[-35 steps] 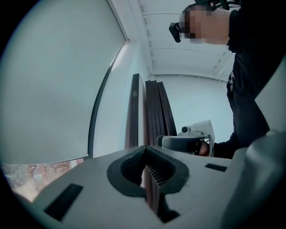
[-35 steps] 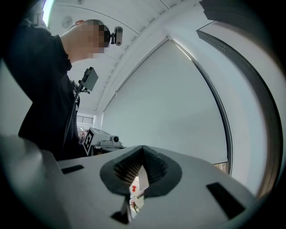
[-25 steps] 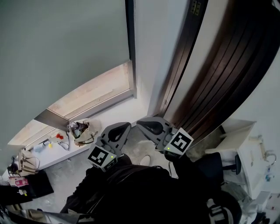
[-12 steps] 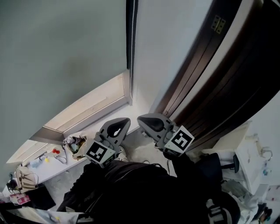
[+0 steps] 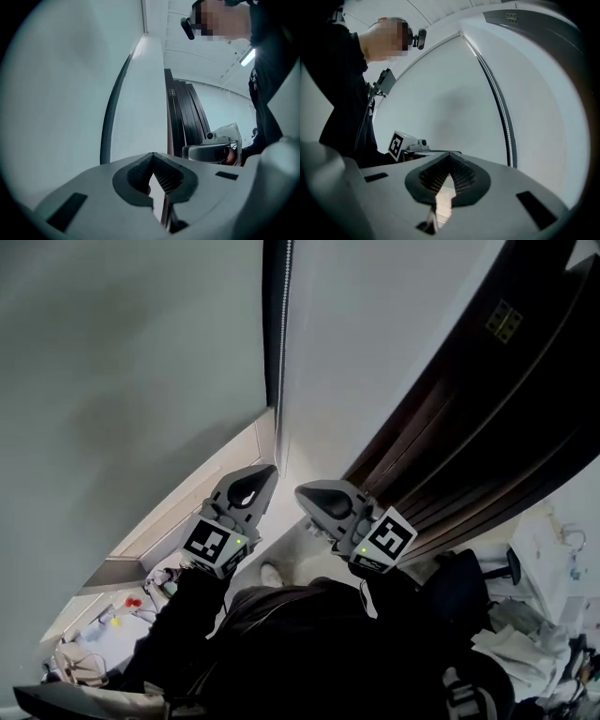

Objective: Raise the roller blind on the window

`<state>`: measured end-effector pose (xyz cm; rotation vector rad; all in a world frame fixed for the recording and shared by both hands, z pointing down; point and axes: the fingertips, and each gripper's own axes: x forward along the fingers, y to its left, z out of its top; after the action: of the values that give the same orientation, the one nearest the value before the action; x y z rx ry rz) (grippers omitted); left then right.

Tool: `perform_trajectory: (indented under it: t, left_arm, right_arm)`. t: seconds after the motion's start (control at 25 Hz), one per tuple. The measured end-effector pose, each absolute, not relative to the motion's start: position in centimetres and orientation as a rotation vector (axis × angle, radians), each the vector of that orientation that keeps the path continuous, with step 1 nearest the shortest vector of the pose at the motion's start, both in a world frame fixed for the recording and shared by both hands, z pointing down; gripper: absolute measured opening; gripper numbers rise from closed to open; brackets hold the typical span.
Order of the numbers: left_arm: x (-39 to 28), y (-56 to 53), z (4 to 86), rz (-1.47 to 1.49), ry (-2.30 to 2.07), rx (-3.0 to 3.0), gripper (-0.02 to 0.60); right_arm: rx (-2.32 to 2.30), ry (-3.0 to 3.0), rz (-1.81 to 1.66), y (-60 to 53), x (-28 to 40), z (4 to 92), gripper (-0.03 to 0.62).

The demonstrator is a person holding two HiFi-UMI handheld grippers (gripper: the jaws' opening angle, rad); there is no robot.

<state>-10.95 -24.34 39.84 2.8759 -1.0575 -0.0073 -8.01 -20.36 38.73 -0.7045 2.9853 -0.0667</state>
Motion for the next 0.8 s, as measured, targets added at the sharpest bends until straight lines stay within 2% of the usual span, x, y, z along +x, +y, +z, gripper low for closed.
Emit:
perform_trajectory:
  t: [0.32,0.48,0.64,0.8]
  left_arm:
    - [-9.7,-30.5,37.9,0.029,-1.085,2.936,0.008]
    - [-8.6,-33.4,37.0,0.002,-1.11,2.946,0.071]
    - [-7.3,-36.3,35.4,-0.036,-1.149,2.941,0.168]
    - [-5.8,-38.4,34.1,-0.042,-1.167,2.954,0.19]
  right_arm:
    - [-0.691,2.997,-0.107,-21.9,-7.8,38.6,0.006]
    - [-0.69,3.009,-0.114,-22.3,-6.3,38.6,0.006]
    - [-0.687,3.008,-0.127,-22.8,-4.8,38.8,0.006]
    - [-0.693,3.004,-0.129,-23.3,-3.4,38.7,0.006]
